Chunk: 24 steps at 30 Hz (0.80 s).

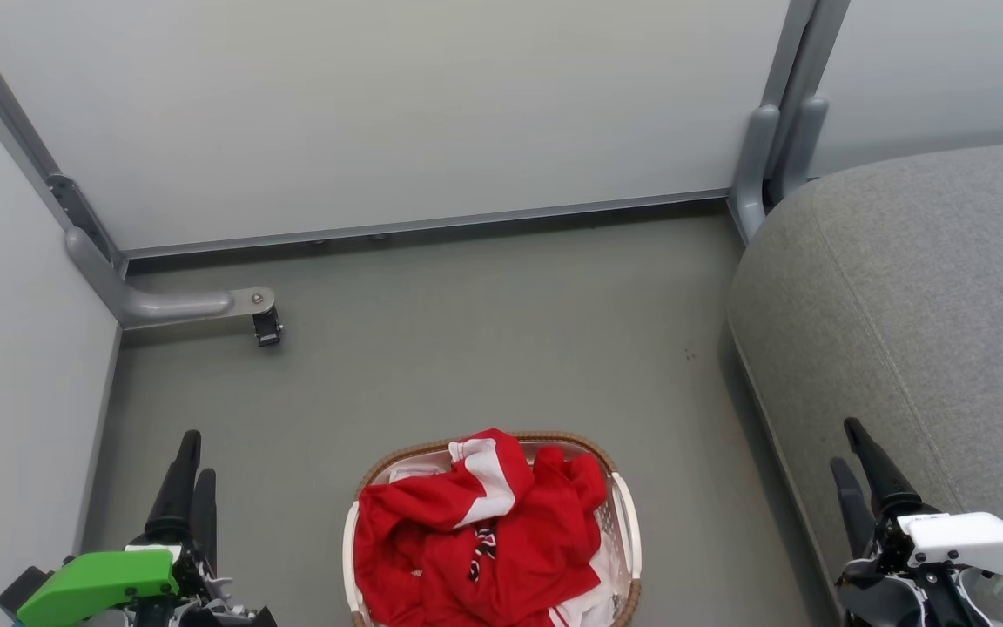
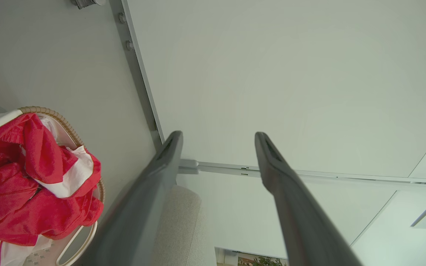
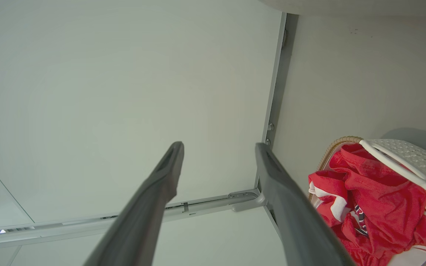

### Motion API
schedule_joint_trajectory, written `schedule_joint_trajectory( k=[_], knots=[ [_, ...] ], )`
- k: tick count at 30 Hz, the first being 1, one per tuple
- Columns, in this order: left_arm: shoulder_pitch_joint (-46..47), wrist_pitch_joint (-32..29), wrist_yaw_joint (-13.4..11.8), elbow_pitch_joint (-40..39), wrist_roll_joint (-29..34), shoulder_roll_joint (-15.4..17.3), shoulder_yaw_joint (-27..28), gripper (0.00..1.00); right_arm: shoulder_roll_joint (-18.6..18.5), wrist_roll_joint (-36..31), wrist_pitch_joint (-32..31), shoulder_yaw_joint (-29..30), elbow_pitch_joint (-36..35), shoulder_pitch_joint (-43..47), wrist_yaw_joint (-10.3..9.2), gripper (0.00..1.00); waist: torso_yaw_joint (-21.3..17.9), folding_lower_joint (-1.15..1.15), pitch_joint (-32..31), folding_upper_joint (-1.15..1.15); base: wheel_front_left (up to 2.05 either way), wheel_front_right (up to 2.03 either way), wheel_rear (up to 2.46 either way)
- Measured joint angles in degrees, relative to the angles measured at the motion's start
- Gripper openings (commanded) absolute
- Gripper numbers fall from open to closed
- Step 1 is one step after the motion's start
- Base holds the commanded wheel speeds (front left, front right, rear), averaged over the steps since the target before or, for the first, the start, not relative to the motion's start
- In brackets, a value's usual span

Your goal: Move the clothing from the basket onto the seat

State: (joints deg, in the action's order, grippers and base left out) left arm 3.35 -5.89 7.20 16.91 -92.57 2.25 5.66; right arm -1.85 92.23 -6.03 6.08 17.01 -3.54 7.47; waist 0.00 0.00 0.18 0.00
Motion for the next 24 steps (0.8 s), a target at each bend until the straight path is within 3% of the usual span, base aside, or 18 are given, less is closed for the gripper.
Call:
schedule_joint_trajectory(
  k=[11, 24],
  knots=[
    [-0.46, 3.03, 0.0, -2.01, 3.08, 0.0, -2.1, 1.0, -0.01, -3.41, 3.04, -0.87, -0.18, 0.01, 0.01, 1.0, 0.01, 0.0, 0.07, 0.0, 0.0, 0.0, 0.0],
    [-1.05, 6.49, -0.08, -5.92, 15.97, 0.03, -4.27, 1.0, -0.16, -17.02, 6.44, -1.26, -3.71, 0.03, 0.01, 1.0, 0.07, 0.0, 0.33, 0.0, 0.0, 0.0, 0.0]
  ],
)
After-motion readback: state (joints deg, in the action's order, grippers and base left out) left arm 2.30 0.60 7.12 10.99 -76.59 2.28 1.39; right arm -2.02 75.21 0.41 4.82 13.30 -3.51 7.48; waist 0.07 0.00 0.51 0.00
